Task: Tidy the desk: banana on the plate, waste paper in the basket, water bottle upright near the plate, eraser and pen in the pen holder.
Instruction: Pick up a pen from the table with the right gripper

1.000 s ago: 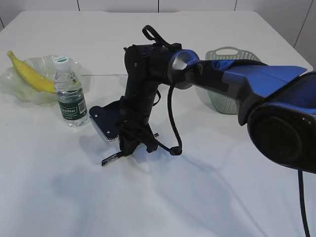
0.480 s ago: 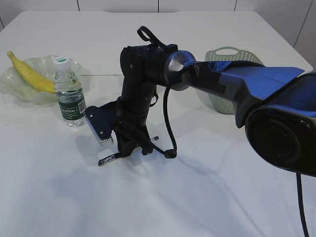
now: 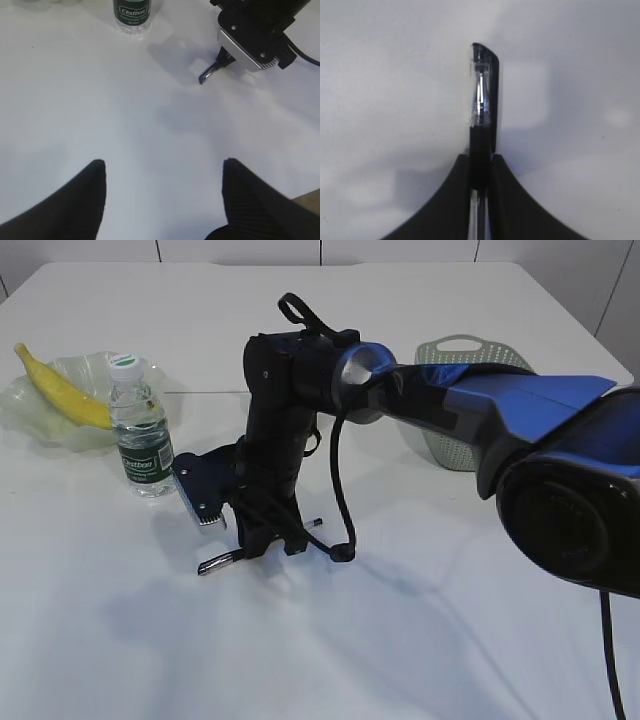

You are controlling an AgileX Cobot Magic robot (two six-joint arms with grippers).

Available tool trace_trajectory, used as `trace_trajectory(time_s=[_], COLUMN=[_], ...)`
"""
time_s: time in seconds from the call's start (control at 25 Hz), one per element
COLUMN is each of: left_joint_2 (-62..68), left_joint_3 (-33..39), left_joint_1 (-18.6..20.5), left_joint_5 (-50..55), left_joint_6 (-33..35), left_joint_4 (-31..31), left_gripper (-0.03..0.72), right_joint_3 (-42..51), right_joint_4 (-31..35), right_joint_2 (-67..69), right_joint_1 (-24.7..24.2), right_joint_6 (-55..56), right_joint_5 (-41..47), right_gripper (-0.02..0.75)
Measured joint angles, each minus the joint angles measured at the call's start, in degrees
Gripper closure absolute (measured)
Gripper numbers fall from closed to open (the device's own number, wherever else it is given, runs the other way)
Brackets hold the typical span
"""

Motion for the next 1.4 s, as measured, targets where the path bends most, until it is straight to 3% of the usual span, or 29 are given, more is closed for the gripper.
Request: trace_trajectory(time_s=[0.76, 1.04, 1.4], left_joint_2=[0.00, 0.00, 0.00], left_joint_3=[0.00, 0.00, 0.00], left_joint_1=[0.00, 0.00, 0.00], left_joint_5=[0.00, 0.00, 0.00], left_joint_6=[0.00, 0.00, 0.00], left_joint_4=[0.00, 0.00, 0.00], left_gripper=[0.171, 0.171, 0.171], right_joint_3=[0.00, 0.00, 0.00], right_joint_4=[4.80, 3.04, 1.25], right_joint_2=[0.26, 0.26, 0.26], right_joint_1=[0.13, 0.17, 0.27], right_joint_6=[0.73, 5.99, 11.17], right_joint_5=[0.35, 0.35, 0.46], right_gripper=[0.697, 0.695, 0.633])
